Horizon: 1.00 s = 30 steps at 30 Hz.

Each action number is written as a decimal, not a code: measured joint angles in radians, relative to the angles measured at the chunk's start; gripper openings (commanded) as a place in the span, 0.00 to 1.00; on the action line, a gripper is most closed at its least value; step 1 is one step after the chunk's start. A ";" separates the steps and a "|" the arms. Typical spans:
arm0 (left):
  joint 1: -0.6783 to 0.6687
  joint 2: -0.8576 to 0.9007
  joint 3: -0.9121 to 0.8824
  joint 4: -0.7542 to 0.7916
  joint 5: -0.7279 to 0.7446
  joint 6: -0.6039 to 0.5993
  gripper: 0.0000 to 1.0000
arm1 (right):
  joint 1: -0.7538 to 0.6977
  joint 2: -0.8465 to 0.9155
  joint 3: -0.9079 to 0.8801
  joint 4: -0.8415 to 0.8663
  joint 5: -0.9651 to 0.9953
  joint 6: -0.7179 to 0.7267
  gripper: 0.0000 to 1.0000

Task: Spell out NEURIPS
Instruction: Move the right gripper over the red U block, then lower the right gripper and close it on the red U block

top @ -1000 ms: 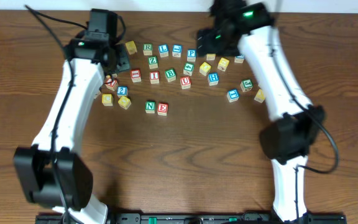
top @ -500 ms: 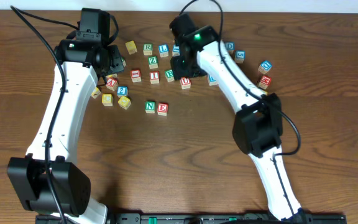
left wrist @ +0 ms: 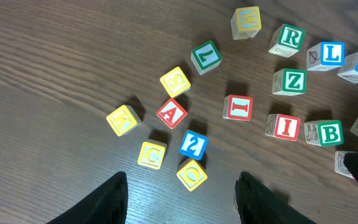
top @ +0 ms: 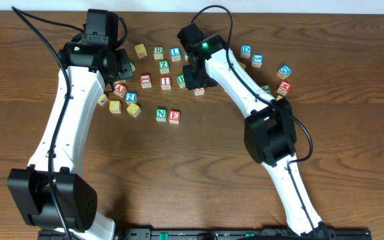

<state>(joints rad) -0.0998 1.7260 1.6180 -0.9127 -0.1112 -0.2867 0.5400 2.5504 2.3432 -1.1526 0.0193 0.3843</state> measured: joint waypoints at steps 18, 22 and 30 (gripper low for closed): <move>0.000 0.000 0.000 0.000 0.000 0.000 0.56 | 0.000 0.026 -0.002 0.019 0.004 0.006 0.27; 0.000 0.000 0.000 0.000 0.000 0.000 0.56 | 0.000 0.026 -0.002 0.008 0.004 0.006 0.27; 0.000 0.000 0.000 0.000 0.000 0.000 0.56 | 0.000 0.014 -0.001 -0.103 0.004 0.006 0.19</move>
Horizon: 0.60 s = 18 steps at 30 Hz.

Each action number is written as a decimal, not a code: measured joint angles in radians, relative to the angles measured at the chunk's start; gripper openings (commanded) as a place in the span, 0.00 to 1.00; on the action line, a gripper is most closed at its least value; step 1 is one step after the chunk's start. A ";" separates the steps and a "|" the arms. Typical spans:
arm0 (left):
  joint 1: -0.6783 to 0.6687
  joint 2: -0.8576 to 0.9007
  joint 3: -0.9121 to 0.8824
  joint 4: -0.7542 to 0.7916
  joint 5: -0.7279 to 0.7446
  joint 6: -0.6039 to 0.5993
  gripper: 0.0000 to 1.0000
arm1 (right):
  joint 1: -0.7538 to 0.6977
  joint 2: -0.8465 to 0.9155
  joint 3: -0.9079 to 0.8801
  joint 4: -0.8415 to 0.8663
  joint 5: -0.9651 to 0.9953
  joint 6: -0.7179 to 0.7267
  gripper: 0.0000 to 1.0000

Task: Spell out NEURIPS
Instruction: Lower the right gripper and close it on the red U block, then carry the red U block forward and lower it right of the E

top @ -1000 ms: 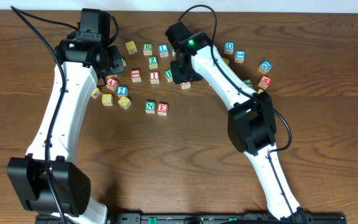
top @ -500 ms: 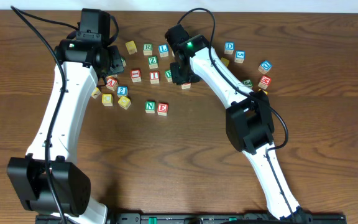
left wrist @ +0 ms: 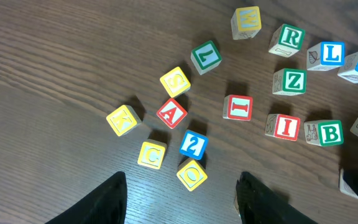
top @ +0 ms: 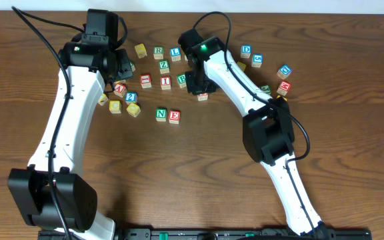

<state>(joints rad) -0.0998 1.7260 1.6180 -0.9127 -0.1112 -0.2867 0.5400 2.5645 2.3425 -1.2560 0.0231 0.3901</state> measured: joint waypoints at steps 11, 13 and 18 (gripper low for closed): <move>0.000 0.000 0.000 0.000 0.000 0.000 0.56 | 0.033 -0.072 0.000 -0.178 -0.027 0.001 0.18; 0.000 0.000 0.000 0.000 0.000 0.000 0.56 | 0.055 -0.072 -0.007 -0.178 -0.032 0.007 0.18; 0.000 0.000 0.000 0.000 0.000 0.000 0.57 | 0.114 -0.073 -0.048 -0.153 -0.031 0.060 0.17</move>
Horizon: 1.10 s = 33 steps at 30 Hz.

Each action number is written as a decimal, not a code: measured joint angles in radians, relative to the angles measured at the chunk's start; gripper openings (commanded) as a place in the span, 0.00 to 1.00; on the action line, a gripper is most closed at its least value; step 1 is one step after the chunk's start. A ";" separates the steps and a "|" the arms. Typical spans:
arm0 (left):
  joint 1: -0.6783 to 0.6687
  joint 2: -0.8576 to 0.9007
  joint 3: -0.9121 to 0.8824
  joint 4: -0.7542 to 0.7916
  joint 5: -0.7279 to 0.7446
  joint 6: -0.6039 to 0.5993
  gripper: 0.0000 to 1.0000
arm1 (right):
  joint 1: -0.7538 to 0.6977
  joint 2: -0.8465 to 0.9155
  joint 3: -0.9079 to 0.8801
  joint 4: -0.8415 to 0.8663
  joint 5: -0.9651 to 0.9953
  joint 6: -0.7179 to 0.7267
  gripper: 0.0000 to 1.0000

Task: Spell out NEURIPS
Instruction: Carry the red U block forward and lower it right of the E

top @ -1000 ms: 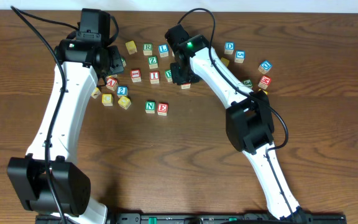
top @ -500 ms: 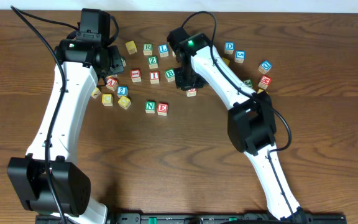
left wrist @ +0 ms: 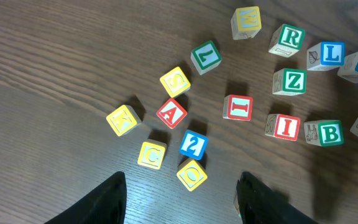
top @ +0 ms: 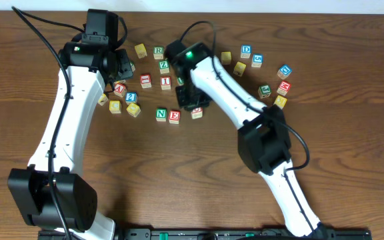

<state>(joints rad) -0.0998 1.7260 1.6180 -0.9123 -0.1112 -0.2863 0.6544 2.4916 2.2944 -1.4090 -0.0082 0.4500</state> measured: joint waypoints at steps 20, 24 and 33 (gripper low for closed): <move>0.000 0.000 0.000 0.001 0.000 0.000 0.57 | 0.044 0.000 -0.110 0.139 0.050 0.262 0.18; 0.000 0.000 0.000 0.001 0.000 0.000 0.57 | 0.045 0.000 -0.110 0.139 0.051 0.306 0.20; 0.000 0.000 0.000 0.001 0.000 0.000 0.57 | 0.050 0.000 -0.110 0.147 0.050 0.360 0.23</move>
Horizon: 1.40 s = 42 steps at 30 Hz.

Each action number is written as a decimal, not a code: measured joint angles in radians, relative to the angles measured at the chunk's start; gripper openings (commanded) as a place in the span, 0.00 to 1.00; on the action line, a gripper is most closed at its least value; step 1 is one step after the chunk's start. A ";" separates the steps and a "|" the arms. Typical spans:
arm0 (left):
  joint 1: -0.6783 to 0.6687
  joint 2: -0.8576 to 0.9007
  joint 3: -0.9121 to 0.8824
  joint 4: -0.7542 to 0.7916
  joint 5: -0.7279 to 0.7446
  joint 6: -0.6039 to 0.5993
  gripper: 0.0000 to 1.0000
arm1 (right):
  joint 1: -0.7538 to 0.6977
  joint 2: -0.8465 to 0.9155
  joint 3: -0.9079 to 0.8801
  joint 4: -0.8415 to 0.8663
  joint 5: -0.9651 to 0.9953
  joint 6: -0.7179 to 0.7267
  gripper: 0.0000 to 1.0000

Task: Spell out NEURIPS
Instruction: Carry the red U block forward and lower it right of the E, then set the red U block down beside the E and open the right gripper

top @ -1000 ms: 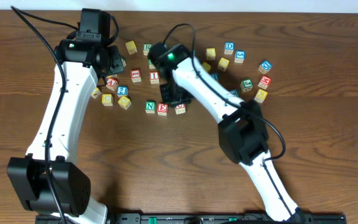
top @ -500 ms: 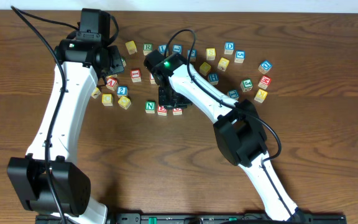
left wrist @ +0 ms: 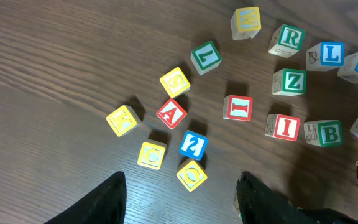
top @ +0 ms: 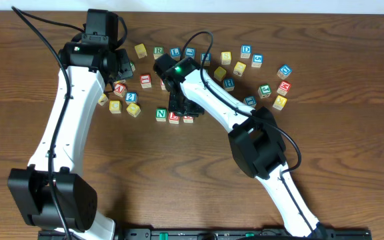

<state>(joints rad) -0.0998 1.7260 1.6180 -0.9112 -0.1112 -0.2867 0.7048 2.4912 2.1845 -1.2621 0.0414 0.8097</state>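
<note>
Small letter blocks lie on the wooden table. A green N block and a red E block stand side by side in front of the scatter. My right gripper hangs over the E's right side, with a red-edged block under its fingers, next to the E; its letter is hidden. My left gripper is open and holds nothing, hovering just short of a yellow O block. Ahead of it lie S, R and two red I blocks.
Around the left gripper lie K, A, C, 2, Z, B and L. More blocks are scattered at the back right, among them a blue D.
My right gripper has moved left and slightly forward, bringing the red-edged block from a gap right of the E to right beside it. The left arm has not moved.
My right gripper stood over a block in the middle of the scatter. Then it was a little nearer the front with the block, then right of the N and E pair, and now against the E. My left gripper stayed open above its cluster throughout.
</note>
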 measured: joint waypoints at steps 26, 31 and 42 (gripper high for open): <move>0.000 0.000 0.000 0.000 0.000 0.000 0.57 | 0.006 0.000 -0.004 0.003 -0.019 -0.041 0.41; 0.000 0.000 0.000 0.000 0.000 0.000 0.56 | 0.006 0.000 -0.004 0.004 -0.019 -0.041 0.40; 0.000 0.000 0.000 0.000 0.000 0.000 0.57 | -0.016 0.000 -0.002 0.003 -0.027 -0.103 0.36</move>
<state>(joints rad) -0.0998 1.7260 1.6180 -0.9112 -0.1112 -0.2867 0.6888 2.4912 2.1826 -1.2591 0.0147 0.7067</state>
